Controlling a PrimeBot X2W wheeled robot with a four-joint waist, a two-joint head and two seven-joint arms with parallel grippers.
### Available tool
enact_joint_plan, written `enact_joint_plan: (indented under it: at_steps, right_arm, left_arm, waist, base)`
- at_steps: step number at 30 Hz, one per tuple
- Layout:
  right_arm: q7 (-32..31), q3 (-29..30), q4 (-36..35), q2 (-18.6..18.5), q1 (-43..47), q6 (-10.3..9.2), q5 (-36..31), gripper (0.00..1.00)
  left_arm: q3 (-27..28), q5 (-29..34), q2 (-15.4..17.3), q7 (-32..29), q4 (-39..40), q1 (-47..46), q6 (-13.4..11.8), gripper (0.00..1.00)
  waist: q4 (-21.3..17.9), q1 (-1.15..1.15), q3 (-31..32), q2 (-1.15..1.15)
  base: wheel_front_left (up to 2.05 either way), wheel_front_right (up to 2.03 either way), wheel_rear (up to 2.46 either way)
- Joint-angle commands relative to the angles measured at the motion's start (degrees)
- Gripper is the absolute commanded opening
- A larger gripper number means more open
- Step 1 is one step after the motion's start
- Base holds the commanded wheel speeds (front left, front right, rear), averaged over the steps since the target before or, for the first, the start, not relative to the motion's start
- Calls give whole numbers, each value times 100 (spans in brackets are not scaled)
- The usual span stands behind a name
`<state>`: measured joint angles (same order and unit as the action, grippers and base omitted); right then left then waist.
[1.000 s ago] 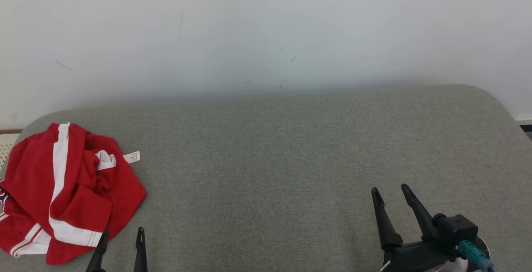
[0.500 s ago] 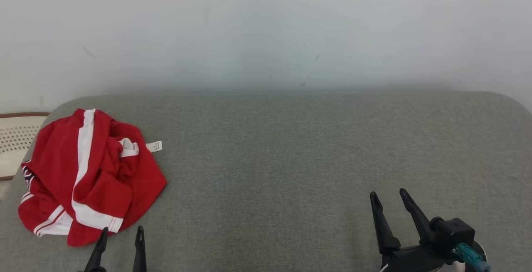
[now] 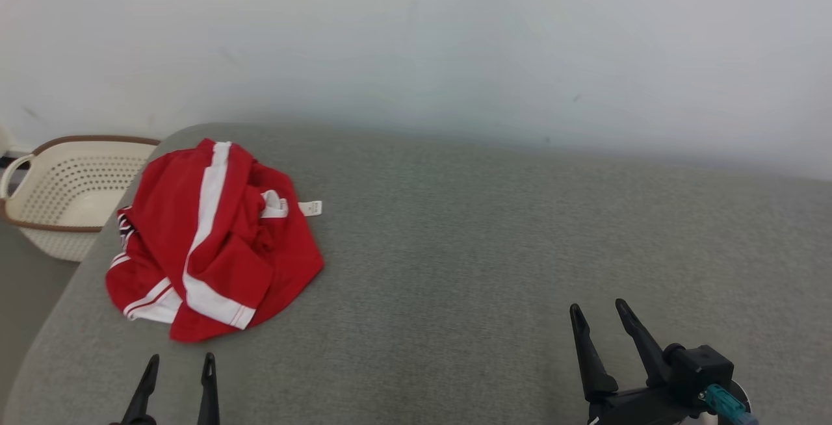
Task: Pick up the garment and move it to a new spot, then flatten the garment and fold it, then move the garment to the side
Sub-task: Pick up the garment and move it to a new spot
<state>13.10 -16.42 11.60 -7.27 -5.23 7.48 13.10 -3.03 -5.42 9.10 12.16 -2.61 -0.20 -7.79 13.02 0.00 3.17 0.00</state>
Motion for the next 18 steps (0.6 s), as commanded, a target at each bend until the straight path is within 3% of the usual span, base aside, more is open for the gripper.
enact_joint_plan:
  at_steps: [1, 18]
  right_arm:
    - [19, -22, 9, 7, 21, 2, 34, 100]
    - [128, -182, 110, 15, -65, 2, -9, 100]
  left_arm:
    - [29, -43, 59, -7, 15, 64, -22, 100]
    - [68, -120, 115, -2, 17, 163, -139, 100]
  waist:
    - [262, 0, 30, 0]
    - [944, 0, 56, 0]
  base:
    - [0, 0, 0]
    - [0, 0, 0]
